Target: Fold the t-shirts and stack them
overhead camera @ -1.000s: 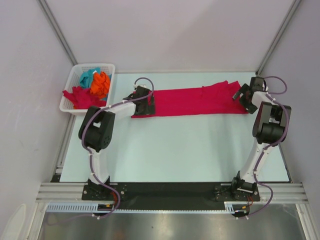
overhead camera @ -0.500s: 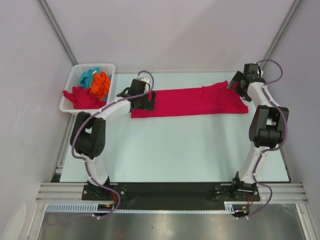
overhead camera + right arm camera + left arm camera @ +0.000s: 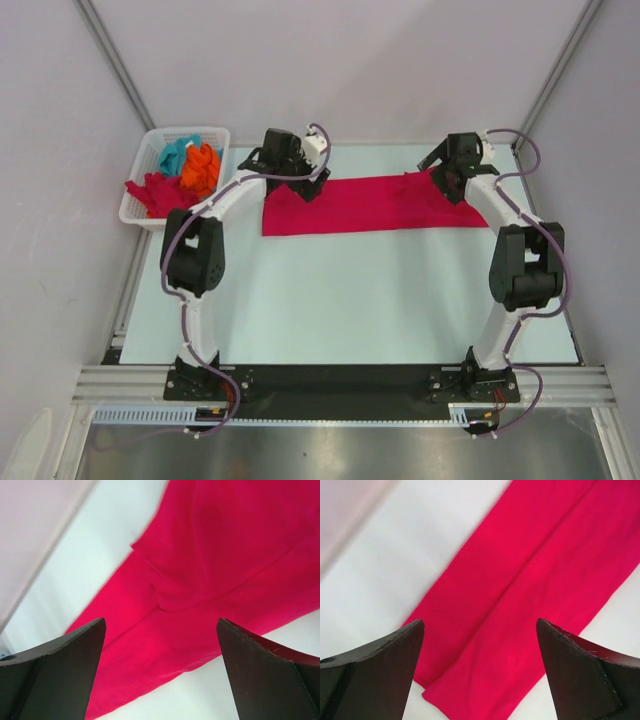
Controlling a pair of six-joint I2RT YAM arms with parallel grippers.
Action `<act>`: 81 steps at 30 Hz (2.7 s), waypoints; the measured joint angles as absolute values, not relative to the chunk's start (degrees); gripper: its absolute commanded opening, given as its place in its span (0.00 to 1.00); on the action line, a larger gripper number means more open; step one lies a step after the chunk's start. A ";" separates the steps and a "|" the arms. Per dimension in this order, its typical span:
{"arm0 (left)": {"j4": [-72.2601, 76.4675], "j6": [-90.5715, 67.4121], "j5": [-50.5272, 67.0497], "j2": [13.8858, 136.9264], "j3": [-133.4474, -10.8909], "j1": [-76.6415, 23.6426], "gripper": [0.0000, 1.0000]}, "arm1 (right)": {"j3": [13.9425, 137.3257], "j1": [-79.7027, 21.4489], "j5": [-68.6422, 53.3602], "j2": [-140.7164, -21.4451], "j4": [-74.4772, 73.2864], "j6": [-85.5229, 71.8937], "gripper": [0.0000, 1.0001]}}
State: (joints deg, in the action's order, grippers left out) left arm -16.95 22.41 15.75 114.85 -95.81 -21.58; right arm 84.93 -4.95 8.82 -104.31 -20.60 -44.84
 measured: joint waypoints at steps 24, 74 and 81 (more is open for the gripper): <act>-20.08 -12.34 1.83 107.61 -83.81 -17.37 0.95 | 72.27 -3.88 6.13 -101.65 -15.66 -48.49 1.00; -1.23 -70.04 -14.00 99.15 -50.48 -14.98 0.40 | 67.46 4.75 -1.02 -101.25 -8.67 -47.66 1.00; -0.05 -70.06 -14.79 101.06 -51.16 -14.61 0.01 | 67.46 4.71 -1.17 -101.25 -8.67 -47.40 1.00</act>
